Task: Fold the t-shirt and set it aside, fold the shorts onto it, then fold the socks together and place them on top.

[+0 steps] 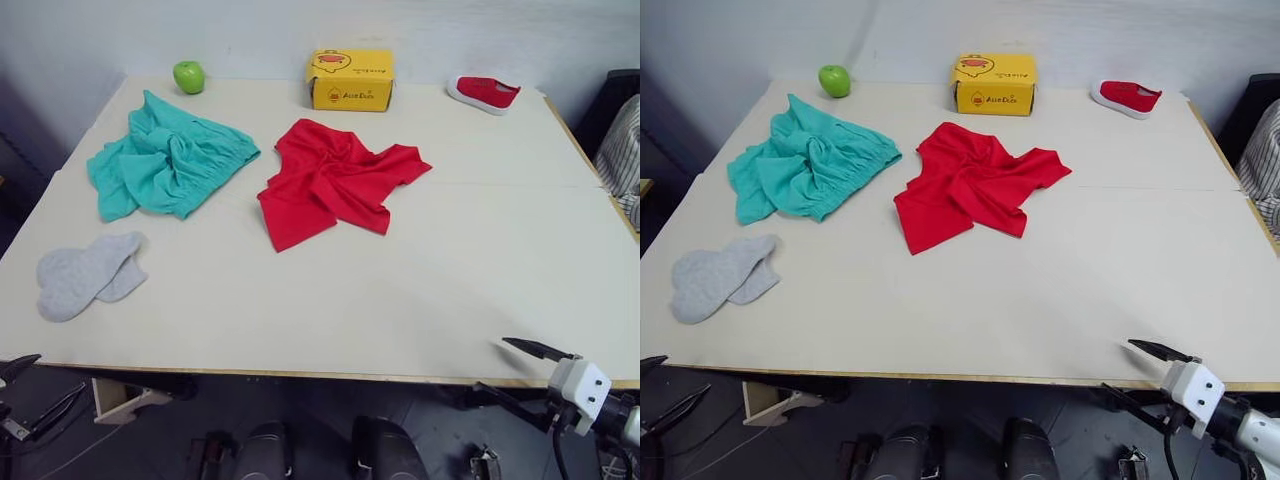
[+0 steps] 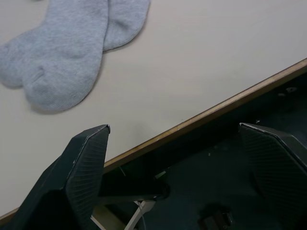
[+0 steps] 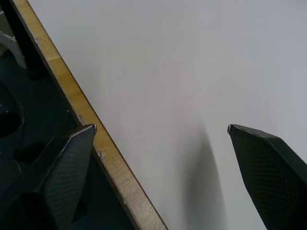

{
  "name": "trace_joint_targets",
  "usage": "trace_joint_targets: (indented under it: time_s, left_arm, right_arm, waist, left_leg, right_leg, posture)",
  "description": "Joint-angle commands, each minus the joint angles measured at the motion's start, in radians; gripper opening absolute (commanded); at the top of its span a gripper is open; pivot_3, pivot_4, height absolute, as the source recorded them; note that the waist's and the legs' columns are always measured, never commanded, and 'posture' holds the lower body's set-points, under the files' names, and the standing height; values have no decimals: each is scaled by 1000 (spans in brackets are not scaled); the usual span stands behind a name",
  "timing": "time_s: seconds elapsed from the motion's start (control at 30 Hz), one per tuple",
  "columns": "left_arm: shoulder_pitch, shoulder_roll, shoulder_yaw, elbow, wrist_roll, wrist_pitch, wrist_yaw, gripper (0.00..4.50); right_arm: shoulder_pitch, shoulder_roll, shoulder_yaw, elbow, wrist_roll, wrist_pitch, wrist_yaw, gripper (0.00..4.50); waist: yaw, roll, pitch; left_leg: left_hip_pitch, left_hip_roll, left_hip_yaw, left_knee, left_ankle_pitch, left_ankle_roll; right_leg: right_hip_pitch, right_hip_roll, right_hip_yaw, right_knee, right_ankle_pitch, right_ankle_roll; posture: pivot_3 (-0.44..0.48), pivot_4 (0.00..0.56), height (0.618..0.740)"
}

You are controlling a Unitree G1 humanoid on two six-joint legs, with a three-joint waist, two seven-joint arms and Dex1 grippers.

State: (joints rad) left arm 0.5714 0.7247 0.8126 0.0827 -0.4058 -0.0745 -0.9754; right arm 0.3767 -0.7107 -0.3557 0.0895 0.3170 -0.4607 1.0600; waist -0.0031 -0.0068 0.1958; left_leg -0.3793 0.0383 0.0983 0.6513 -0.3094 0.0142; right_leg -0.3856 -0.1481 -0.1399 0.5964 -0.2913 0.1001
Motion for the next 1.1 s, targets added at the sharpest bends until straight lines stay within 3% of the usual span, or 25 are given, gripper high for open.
trace_joint_targets:
  time_s: [0.03,0.17,0.23,0.37,0.47,0.57,0.7,0.8,1.1]
  left_arm:
    - [2,15,7,-35,-32,18,-19,4500]
    - [-55,34,-40,-150,-115,149,-32,4500]
    - [-118,95,-92,-215,-138,290,3,4500]
    - [-446,170,-288,-322,-148,465,135,4500]
    - [-649,169,-479,-299,-53,497,162,4500]
    - [-838,130,-706,-201,112,437,162,4500]
    - [-1081,-1,-899,34,282,362,219,4500]
    - [-1201,-87,-968,190,365,278,251,4500]
    - [-1408,-159,-1104,578,572,228,284,4500]
  right_arm:
    - [-35,0,7,-18,9,0,-18,4475]
    - [-162,6,49,-51,16,90,-70,4475]
    - [-262,-4,89,-60,-10,155,-98,4475]
    - [-530,-8,225,-39,-101,315,-129,4475]
    - [-708,33,324,18,-164,389,-148,4475]
    - [-874,101,418,125,-247,449,-193,4475]
    - [-1051,182,512,332,-366,416,-254,4475]
    - [-1151,233,542,473,-412,377,-299,4475]
    - [-1352,337,584,787,-487,375,-342,4475]
  waist:
    - [-1,0,0]
    - [0,-1,0]
    - [0,-1,0]
    - [7,1,1]
    - [1,2,1]
    - [-6,2,1]
    - [-15,0,0]
    - [-23,0,0]
    - [-28,-1,-1]
  left_leg:
    - [0,0,2,0,0,0]
    - [0,1,9,0,1,0]
    - [0,1,10,2,1,0]
    - [2,0,10,5,4,0]
    - [2,-1,11,3,7,-2]
    - [3,-2,18,-2,12,-3]
    - [-2,-6,24,0,13,-3]
    - [-15,-6,27,9,13,-3]
    - [-8,-4,28,13,17,-1]
  right_leg:
    - [-1,0,2,0,0,0]
    - [-7,1,7,7,0,0]
    - [-8,1,7,10,0,0]
    - [-7,0,9,15,2,-2]
    - [-8,0,11,15,4,-2]
    - [-12,9,9,20,4,-2]
    - [-19,13,11,22,4,-2]
    - [-28,14,10,25,5,-1]
    - [-23,14,14,31,6,2]
  posture:
    - [0,150,740]
    - [0,150,740]
    - [0,150,740]
    - [0,150,740]
    - [0,150,740]
    - [0,150,740]
    - [0,150,740]
    - [0,150,740]
    - [0,150,740]
